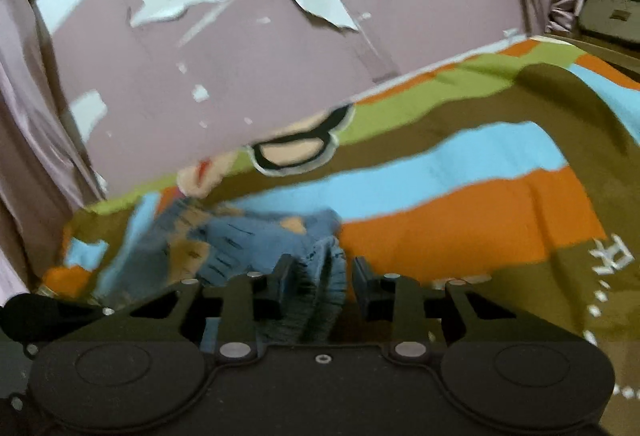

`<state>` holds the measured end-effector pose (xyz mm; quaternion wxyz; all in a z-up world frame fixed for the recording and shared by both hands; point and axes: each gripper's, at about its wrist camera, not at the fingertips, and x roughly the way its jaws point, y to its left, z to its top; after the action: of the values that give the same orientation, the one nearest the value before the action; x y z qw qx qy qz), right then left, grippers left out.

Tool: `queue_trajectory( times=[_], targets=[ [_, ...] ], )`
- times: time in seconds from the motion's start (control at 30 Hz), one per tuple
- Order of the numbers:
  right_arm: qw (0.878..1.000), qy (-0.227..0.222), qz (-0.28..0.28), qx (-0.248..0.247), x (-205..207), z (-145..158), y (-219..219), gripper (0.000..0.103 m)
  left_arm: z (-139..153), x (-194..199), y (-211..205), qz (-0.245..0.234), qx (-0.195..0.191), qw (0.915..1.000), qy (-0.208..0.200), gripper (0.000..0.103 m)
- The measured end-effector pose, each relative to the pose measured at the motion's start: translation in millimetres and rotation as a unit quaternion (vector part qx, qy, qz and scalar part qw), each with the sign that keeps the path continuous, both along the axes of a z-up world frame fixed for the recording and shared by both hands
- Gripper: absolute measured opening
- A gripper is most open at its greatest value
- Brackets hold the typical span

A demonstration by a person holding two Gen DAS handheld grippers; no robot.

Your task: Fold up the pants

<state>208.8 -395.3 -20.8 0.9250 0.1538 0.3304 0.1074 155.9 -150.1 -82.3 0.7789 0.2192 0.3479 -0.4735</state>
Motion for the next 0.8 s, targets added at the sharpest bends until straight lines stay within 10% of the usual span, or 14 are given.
queue_trajectory(
  times=[0.2, 0.37, 0.6, 0.8],
  targets=[
    [0.995, -0.04, -0.007, -0.095, -19.8, 18.5, 2.1, 0.065, 20.1, 1.7, 34.2, 0.009, -0.033, 0.9993, 0.013, 0.069],
    [0.983, -0.085, 0.064, -0.151, -23.2, 44.4, 36.0, 0.07, 49.7, 20.4, 76.6, 0.133, -0.092, 0.9862, -0.035, 0.082],
    [0.947, -0.047, 0.165, -0.271, -36.7, 23.4, 74.6, 0.072, 23.4, 53.1, 96.3, 0.222, -0.017, 0.9748, -0.015, 0.08],
    [0.956, -0.071, 0.165, -0.231, -51.1, 31.7, 54.1, 0.077, 9.6, 48.4, 124.4, 0.236, 0.002, 0.9716, 0.021, 0.083]
  ],
)
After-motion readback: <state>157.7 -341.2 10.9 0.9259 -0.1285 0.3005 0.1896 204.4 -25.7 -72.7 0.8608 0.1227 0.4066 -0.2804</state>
